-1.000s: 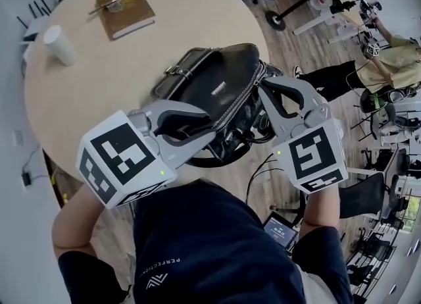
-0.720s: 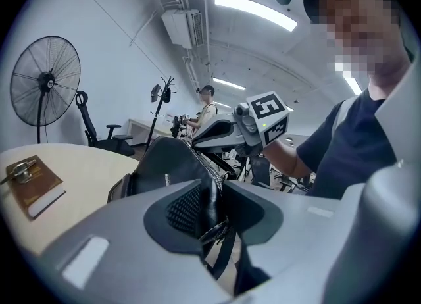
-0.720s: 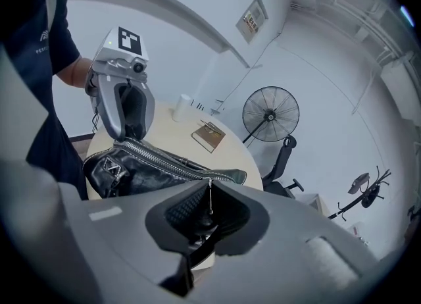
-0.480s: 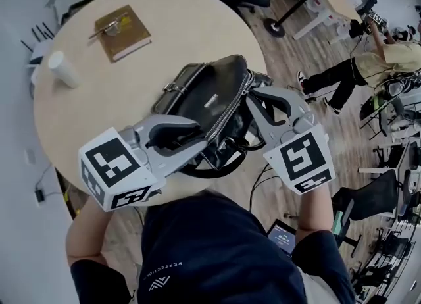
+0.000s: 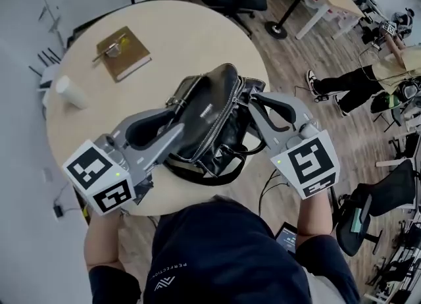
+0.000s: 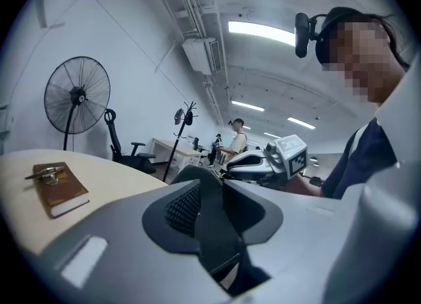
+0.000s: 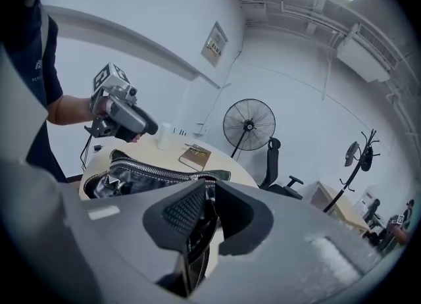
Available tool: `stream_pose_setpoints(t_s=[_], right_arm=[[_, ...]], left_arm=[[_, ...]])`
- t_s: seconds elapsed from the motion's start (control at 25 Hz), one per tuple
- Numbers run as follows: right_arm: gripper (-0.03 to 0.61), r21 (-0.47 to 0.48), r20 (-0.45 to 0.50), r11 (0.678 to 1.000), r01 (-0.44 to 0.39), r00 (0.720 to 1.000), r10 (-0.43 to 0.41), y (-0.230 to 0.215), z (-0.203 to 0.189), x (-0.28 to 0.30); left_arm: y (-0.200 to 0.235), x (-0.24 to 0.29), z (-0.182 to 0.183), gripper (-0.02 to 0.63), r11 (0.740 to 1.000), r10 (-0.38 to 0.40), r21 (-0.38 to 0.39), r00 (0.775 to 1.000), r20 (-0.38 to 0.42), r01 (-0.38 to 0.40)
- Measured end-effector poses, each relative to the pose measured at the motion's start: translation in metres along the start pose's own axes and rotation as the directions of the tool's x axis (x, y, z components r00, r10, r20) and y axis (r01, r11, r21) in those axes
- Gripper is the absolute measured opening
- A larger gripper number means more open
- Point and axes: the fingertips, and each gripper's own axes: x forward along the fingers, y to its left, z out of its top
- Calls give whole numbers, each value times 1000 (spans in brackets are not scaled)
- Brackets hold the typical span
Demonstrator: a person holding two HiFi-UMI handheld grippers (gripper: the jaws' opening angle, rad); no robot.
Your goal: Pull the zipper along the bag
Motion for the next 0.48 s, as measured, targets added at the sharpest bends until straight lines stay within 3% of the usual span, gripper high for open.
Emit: stream_pose_setpoints(t_s=[0.12,0.28,0.48], right_arm=[[41,42,32,999,33,999,-34,-6,1,-9],[4,95,48,992,79,995,-84,-16,-5,-25],[3,165,60,980,109,991,-120,-24,-15,-41]], left_arm=[[9,-4,4,67,996,78,35,997,21,-79],[24,-15,11,7,986,165,8,984,72,-166],[41,-23,12,0,952,302,29,951,70,-305]])
